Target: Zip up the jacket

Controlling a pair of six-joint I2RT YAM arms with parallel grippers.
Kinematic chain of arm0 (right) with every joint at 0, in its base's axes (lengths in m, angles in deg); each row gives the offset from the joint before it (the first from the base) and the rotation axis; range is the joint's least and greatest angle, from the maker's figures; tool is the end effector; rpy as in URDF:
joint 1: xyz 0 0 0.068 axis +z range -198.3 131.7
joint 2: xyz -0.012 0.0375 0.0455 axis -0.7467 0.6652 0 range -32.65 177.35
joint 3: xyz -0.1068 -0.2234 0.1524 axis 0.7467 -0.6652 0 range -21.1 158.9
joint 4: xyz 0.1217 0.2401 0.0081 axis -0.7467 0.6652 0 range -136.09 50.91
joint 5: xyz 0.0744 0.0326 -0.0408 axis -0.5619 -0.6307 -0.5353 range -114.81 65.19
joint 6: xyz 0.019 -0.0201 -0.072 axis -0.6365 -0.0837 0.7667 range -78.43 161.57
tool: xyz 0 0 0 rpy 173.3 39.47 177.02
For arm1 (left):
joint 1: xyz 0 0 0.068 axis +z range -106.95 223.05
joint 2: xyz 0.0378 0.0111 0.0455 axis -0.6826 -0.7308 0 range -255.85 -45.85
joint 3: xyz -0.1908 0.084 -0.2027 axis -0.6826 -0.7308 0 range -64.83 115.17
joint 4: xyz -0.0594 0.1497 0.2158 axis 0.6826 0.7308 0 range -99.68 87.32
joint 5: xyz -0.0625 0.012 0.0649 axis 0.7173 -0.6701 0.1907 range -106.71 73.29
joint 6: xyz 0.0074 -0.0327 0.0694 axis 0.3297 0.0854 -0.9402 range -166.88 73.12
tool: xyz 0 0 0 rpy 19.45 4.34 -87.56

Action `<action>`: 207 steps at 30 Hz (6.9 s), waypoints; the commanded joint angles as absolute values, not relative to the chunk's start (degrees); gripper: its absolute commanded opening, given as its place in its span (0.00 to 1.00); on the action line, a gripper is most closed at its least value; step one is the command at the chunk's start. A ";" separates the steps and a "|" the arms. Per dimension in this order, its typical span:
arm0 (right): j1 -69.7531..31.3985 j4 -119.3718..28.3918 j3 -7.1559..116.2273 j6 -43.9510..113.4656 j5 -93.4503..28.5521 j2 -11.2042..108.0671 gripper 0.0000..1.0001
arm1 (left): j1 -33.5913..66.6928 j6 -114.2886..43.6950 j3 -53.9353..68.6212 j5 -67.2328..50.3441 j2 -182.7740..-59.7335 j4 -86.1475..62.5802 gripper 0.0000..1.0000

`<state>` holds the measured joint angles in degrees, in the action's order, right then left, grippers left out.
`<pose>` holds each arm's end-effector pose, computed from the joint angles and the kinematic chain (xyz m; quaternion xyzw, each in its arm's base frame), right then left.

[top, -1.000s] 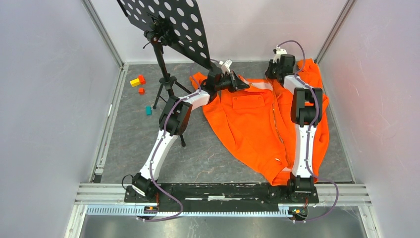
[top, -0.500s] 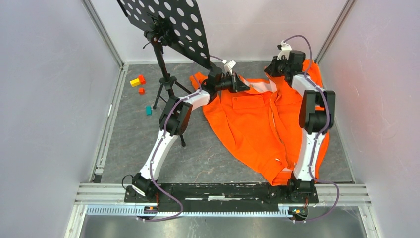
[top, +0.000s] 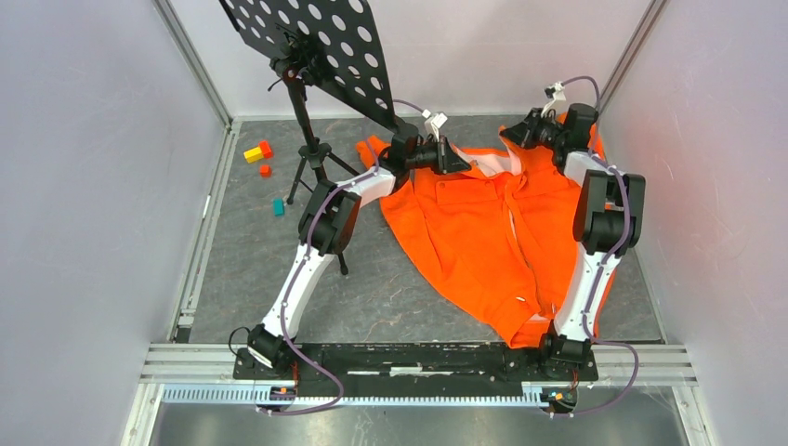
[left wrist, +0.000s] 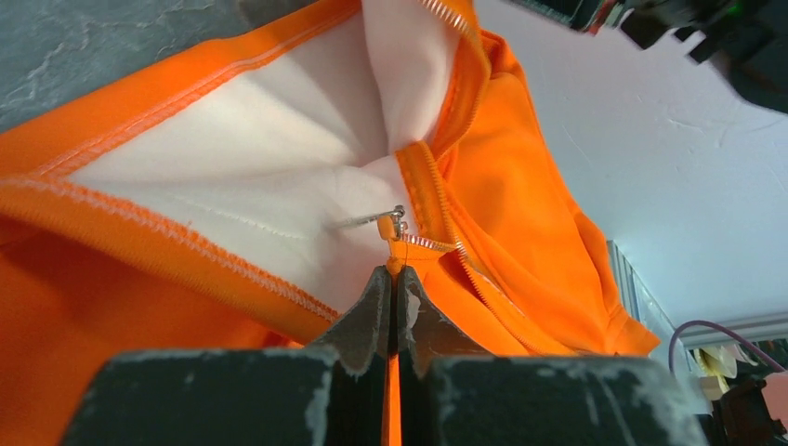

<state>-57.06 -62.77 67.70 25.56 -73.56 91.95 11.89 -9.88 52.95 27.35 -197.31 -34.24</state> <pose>0.5331 -0.0322 0.2081 -0.0746 0.7761 0.3690 0.5059 0.5172 -0.3659 0.1388 0.2070 0.7171 -0.5733 0.3381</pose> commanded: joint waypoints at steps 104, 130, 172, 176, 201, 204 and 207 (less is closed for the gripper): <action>-53.75 -81.92 38.54 29.22 -87.28 69.92 0.00 | 11.10 -5.39 38.07 40.99 -186.76 -73.54 0.02; -54.28 -77.81 39.37 31.94 -92.24 70.89 0.00 | 12.46 -5.07 39.59 41.83 -187.64 -73.84 0.02; -54.46 -89.66 36.39 23.04 -93.96 70.97 0.00 | 12.82 -4.41 39.88 41.93 -188.24 -74.34 0.02; -54.38 -90.02 36.44 22.72 -93.89 71.30 0.00 | 12.82 -3.76 39.68 42.11 -188.23 -75.12 0.02; -53.89 -97.51 35.66 16.78 -94.24 72.15 0.00 | 12.40 -2.33 40.81 42.43 -189.28 -75.82 0.02; -53.51 -97.41 35.95 16.64 -94.15 72.60 0.00 | 12.20 -1.98 40.82 42.54 -189.29 -76.24 0.02; -53.32 -97.44 36.20 16.78 -94.02 72.69 0.00 | 11.95 -1.40 41.38 43.07 -189.44 -76.56 0.02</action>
<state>-53.91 -94.79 35.65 17.19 -93.19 72.14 12.42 -3.39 38.63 40.99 -189.81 -73.60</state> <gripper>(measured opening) 0.020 0.044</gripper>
